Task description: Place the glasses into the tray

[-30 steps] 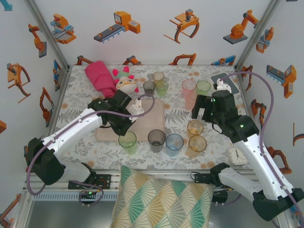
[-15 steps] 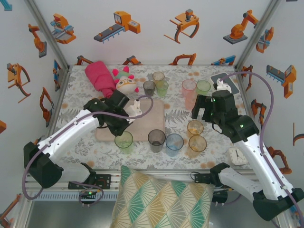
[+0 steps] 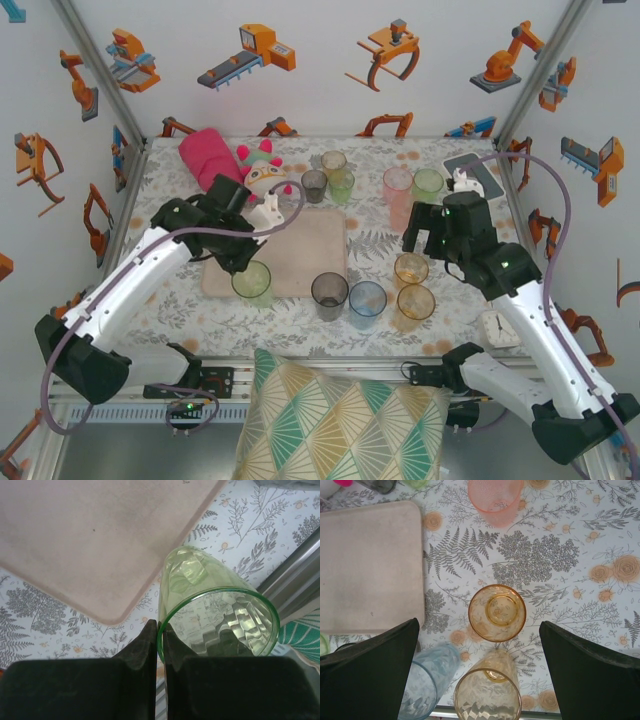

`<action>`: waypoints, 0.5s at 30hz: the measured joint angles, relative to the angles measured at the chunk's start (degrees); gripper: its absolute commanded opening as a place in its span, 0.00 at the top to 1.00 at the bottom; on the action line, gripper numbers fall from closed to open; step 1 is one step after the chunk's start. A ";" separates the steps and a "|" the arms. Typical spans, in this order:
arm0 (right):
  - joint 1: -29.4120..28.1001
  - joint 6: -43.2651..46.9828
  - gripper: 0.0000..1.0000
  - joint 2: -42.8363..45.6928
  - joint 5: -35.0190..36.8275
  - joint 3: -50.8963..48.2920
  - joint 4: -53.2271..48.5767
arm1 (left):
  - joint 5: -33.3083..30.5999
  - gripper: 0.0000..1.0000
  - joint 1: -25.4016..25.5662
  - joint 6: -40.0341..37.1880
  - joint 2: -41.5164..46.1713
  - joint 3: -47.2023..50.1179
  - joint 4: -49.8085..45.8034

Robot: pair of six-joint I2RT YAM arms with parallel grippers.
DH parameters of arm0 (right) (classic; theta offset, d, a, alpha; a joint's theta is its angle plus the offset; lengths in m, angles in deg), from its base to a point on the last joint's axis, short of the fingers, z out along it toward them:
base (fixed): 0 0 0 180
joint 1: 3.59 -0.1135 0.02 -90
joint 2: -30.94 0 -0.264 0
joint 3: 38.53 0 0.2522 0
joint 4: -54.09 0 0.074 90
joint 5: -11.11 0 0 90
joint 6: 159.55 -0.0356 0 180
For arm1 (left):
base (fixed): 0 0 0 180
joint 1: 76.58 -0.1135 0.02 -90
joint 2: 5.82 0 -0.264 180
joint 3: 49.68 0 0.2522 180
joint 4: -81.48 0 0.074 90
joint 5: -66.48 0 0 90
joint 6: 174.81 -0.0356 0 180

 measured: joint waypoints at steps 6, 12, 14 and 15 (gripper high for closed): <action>0.00 0.02 0.05 0.00 0.00 -0.11 0.00 | -0.74 1.00 -4.02 -1.03 1.27 -0.98 -0.07; 0.00 0.02 0.05 0.00 -0.04 -0.11 -0.02 | -0.42 1.00 -11.93 -1.81 1.77 -0.87 1.16; 0.00 0.02 0.05 0.02 -0.02 -0.11 0.00 | -0.17 1.00 -14.88 -1.99 1.97 -0.46 2.21; 0.00 0.02 0.05 0.07 -0.02 -0.11 0.00 | -0.15 1.00 -16.02 -2.12 1.97 -0.15 2.62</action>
